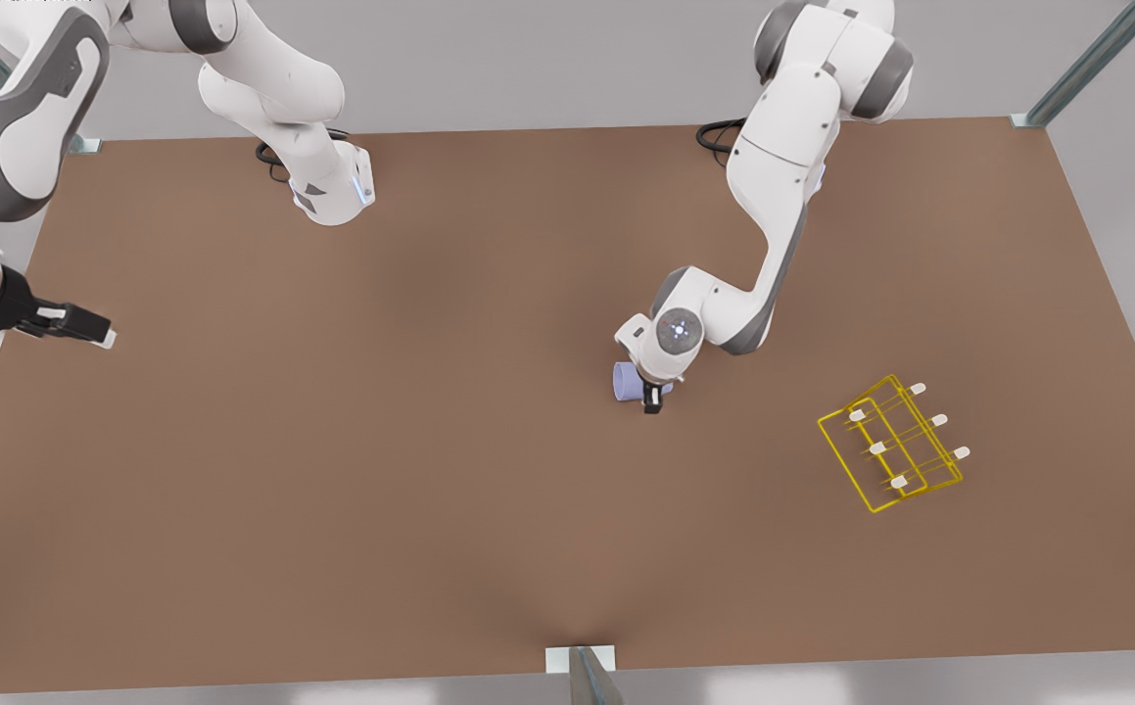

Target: Place the cup on the cup holder

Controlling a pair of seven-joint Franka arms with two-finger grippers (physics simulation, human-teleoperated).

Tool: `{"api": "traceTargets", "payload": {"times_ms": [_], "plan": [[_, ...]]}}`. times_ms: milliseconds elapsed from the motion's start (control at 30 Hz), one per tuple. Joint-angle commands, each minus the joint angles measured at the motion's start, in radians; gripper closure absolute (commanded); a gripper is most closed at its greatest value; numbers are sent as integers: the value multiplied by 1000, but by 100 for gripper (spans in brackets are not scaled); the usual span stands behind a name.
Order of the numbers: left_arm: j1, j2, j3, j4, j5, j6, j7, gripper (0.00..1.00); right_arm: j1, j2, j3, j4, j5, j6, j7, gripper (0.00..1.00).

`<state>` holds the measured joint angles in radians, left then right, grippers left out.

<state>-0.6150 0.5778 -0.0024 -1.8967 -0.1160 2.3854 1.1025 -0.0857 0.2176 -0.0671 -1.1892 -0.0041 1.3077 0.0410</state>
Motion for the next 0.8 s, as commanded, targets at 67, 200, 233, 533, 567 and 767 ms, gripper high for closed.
{"api": "traceTargets", "payload": {"times_ms": [67, 200, 233, 533, 567, 767], "plan": [[0, 7, -1, 1, -7, 12, 39, 0, 3, -7, 0, 2, -1, -10, 89, 0], [0, 14, -1, 1, -17, 12, 39, 2, 7, -4, 9, -3, -7, -21, 89, 0], [0, 16, -1, 1, -17, 12, 39, 3, 6, -6, 7, 0, -5, -38, 89, 0], [0, 33, -1, 2, -39, 14, 27, 15, 4, -10, -2, 3, -2, -47, 99, 0], [0, 33, 1, 2, -39, 14, 23, 15, 6, -12, 6, 3, -4, -48, 99, 0], [0, 25, 1, 24, -37, -8, 14, 15, 6, -4, 6, 2, -14, -44, 100, 0]]}}
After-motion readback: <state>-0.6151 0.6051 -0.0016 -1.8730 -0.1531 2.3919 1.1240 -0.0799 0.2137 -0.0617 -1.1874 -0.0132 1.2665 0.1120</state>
